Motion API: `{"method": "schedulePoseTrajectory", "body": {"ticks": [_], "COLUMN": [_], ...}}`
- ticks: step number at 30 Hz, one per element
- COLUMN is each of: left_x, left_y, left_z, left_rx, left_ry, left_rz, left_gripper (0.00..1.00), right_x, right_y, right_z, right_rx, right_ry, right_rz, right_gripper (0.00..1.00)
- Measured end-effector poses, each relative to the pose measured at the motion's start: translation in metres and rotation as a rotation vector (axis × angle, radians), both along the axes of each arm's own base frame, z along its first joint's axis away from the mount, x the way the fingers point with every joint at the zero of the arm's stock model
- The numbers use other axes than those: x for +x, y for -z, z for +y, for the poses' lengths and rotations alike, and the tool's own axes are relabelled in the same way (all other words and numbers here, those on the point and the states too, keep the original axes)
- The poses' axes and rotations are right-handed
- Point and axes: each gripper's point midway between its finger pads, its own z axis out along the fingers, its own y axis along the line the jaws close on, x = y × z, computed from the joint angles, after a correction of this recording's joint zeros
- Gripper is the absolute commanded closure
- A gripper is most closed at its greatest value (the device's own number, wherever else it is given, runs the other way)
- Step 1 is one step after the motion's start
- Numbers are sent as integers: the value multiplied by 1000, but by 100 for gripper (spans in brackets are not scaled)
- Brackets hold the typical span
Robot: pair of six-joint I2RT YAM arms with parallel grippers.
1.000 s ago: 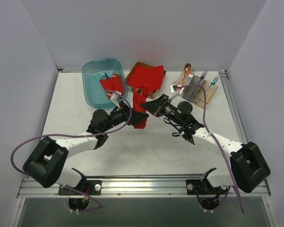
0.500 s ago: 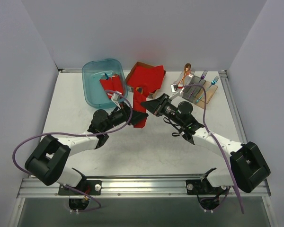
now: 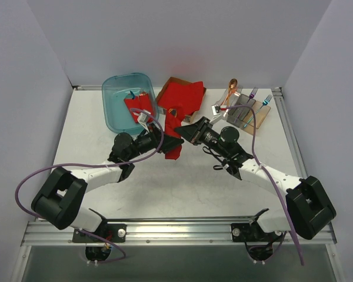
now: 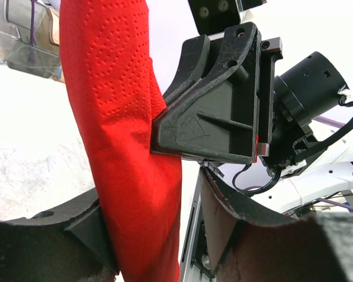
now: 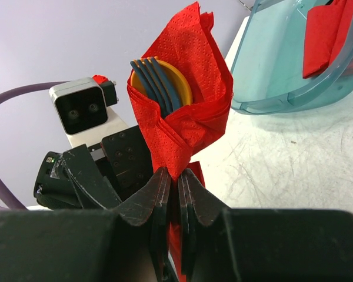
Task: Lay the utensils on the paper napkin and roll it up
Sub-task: Roll the napkin, then adjust the napkin.
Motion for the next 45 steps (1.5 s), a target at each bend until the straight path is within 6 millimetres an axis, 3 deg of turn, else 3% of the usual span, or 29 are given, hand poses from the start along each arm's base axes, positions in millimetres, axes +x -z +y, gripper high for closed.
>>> {"method": "schedulePoseTrajectory", "body": {"ticks": [7,12,17,18,24,30,33,37,39,45], "left_x": [2,3,4,4,3,-3,-6,-11,-15,-26], "left_y": [3,2,4,4,8,7,7,3,0,2], "left_z": [0,0,-1,-1,-2,-4,-4,-5,-6,-8], "left_rx": [-2,-8,-12,-11,-6,-3,-1,-12,-27,-35], "left_ry": [-1,0,3,4,19,56,73,103,128,191], "left_rz": [23,36,52,55,59,46,42,21,8,5], "left_gripper": [58,87,94,95,98,98,98,98,98,98], "right_x": [-3,-5,-5,-4,-4,-7,-5,7,10,9], "right_y": [6,3,3,4,9,10,10,9,7,-3], "right_z": [1,2,2,1,-2,-16,-26,-43,-48,-42], "right_rx": [-4,7,5,2,-35,-115,-147,-153,-150,-131], "right_ry": [-3,-6,0,1,19,67,89,118,118,59], "right_rz": [7,-9,-20,-21,-28,-42,-50,-50,-54,-80], "right_gripper": [100,100,100,98,59,40,37,39,48,61]}}
